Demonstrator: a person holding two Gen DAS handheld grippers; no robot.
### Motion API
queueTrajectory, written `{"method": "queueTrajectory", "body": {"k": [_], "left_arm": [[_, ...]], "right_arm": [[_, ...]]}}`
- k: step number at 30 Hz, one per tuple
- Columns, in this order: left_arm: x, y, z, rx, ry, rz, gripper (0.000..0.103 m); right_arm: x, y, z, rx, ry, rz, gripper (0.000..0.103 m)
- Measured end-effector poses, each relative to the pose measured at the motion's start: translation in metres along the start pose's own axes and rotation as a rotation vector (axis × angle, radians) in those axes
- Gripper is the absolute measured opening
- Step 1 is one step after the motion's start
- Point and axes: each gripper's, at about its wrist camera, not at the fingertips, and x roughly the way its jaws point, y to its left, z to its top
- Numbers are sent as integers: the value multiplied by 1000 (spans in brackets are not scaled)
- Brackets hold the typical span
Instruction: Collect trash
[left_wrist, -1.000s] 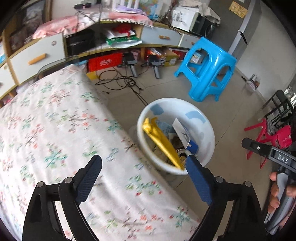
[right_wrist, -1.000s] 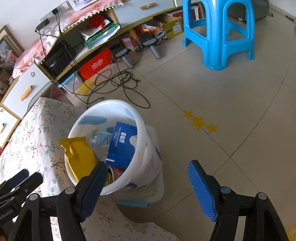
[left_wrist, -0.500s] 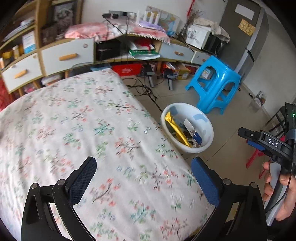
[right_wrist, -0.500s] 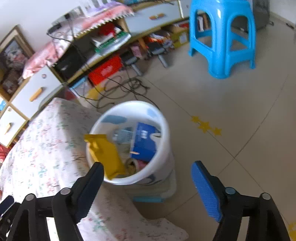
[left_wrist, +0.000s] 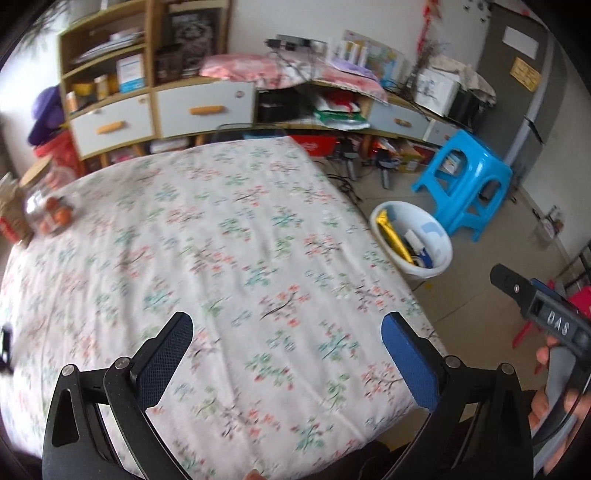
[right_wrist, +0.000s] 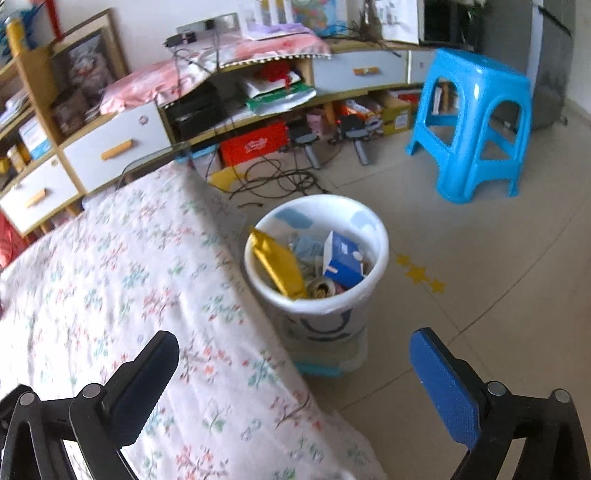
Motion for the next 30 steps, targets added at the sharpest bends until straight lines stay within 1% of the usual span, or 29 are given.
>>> {"method": "queueTrajectory", "body": {"k": [2,4,7,9,10,12,17,22,30], "left_arm": [[-5,7,-6,-18,-11,21,103],[-10,12,-11,-26,-26,38,103],[-17,21,-16,-43,-66,63,103],[-18,26,-19,-57,-89,89,103],[-18,29,-20,-63,-96,101,103],[-17,32,-24,-67,-100,118,103],[-16,33,-28,-61,-113,147,103],[-16,31,-29,-49,-114,151,103],[-14,26,-32,-35,-106,148,103]], "right_arm": [[-7,17,-10,-57,-27,-20,102],[-11,29,-17,-91,-43,-10,102],[-13,44,-26,-112,-74,20,102],[-12,51,-34,-120,-110,24,102],[-10,53,-37,-124,-114,21,102],[-6,59,-44,-142,-114,30,102],[-1,70,-49,-162,-106,64,102],[0,79,-54,-192,-112,64,102],[1,75,-56,-178,-102,73,102]]}}
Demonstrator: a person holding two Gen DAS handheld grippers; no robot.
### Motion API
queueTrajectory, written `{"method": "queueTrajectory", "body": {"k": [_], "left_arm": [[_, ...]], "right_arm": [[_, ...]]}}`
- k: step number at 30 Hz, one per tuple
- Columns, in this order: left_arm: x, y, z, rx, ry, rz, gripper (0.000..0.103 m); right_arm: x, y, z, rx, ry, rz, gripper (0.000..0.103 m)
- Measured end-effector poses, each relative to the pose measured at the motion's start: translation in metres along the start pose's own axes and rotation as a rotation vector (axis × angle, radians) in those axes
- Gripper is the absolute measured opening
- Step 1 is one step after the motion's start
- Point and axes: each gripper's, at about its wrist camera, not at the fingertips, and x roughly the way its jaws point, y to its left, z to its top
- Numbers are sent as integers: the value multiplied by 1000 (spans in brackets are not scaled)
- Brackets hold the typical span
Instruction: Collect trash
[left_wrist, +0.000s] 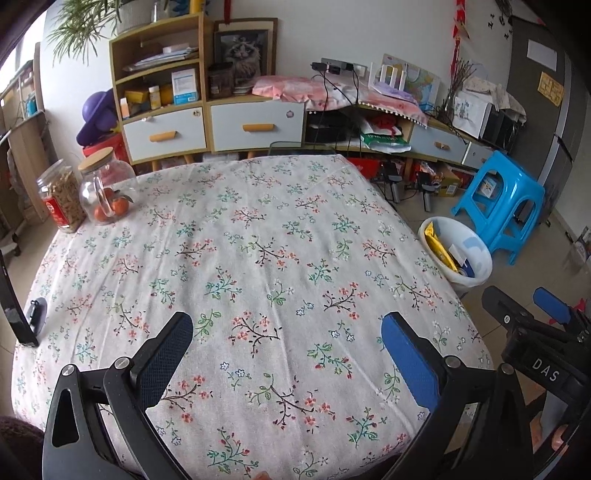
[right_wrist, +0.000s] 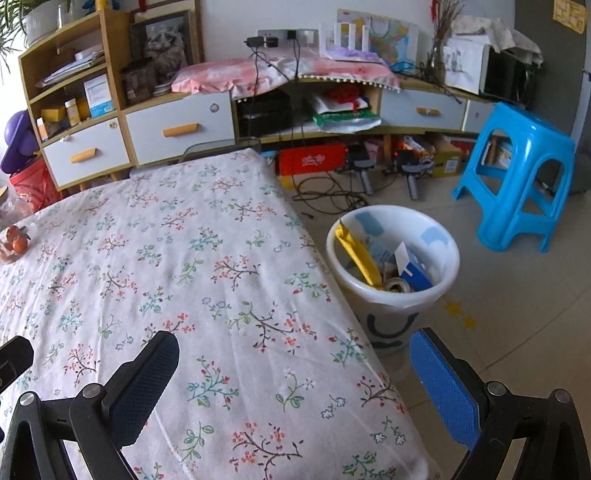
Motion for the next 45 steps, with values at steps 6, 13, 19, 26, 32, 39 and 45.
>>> {"method": "queueTrajectory", "body": {"k": [6,13,19,26,32,39,45], "left_arm": [[1,-3,-2,8,10,-4,103],[2,-5,-4,18,16,-7,103],[2,-4,-5,13,20,-11,103],[2,-4,-5,17,22,-10,103],[3,-6,-7,18,30,-13,103],[2,-8,-8,19,33,-17,103],[2,-8,-8,21,32,-18,103]], "right_arm": [[0,-2,0,10,5,4,102],[1,-2,-1,9,10,7,102],[1,-1,-2,7,11,8,102],[1,-1,-2,12,15,8,102],[1,-1,-2,14,21,14,102],[1,-1,-2,15,21,15,102],[1,-1,-2,15,21,14,102]]}}
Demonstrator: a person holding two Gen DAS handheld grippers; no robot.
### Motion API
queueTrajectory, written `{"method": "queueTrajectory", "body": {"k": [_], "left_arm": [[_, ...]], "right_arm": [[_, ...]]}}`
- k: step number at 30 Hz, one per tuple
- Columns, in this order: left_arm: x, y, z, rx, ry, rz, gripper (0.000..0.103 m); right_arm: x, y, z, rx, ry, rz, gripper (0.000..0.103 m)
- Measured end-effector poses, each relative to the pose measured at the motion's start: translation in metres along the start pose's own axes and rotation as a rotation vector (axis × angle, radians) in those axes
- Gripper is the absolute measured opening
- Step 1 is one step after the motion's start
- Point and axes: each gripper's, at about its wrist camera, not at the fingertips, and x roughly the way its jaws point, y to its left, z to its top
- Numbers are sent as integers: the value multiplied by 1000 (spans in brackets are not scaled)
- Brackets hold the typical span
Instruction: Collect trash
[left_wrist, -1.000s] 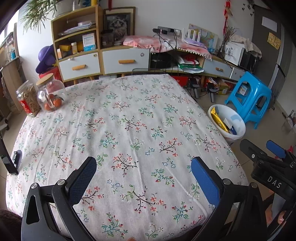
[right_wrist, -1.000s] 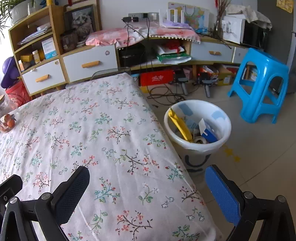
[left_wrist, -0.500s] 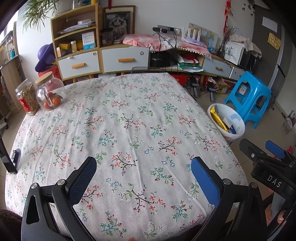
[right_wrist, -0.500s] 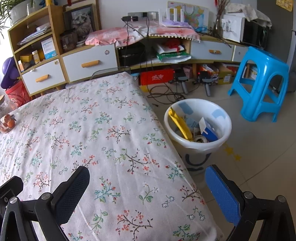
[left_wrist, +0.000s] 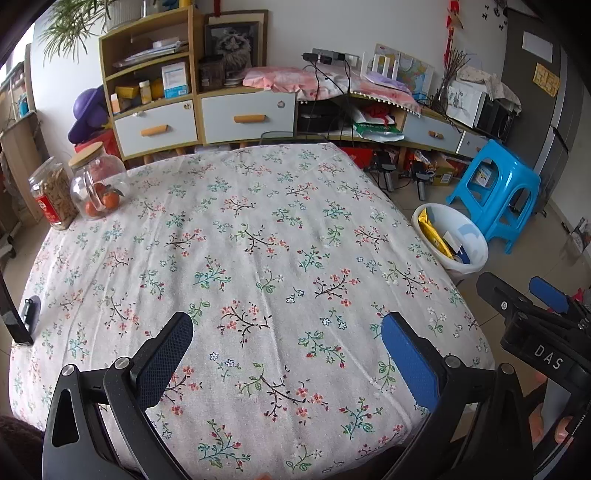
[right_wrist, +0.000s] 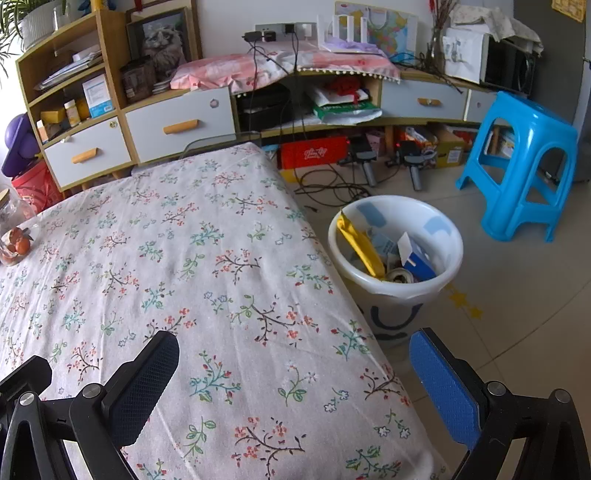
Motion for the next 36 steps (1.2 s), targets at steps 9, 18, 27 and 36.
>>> {"method": "queueTrajectory", "body": {"k": [9,18,27,36], "left_arm": [[-1,-1,0,0,2,0,103],[-1,-1,0,-3,4,0,103],[2,1,0,-3,10,-1,103],[15,11,4,-16,33,-17,103]], "right_arm": [[0,1,0,-1,1,-1,102],[0,0,0,-1,1,0,102],[0,1,0,-1,1,-1,102],[5,3,-2,3,9,5,102]]}}
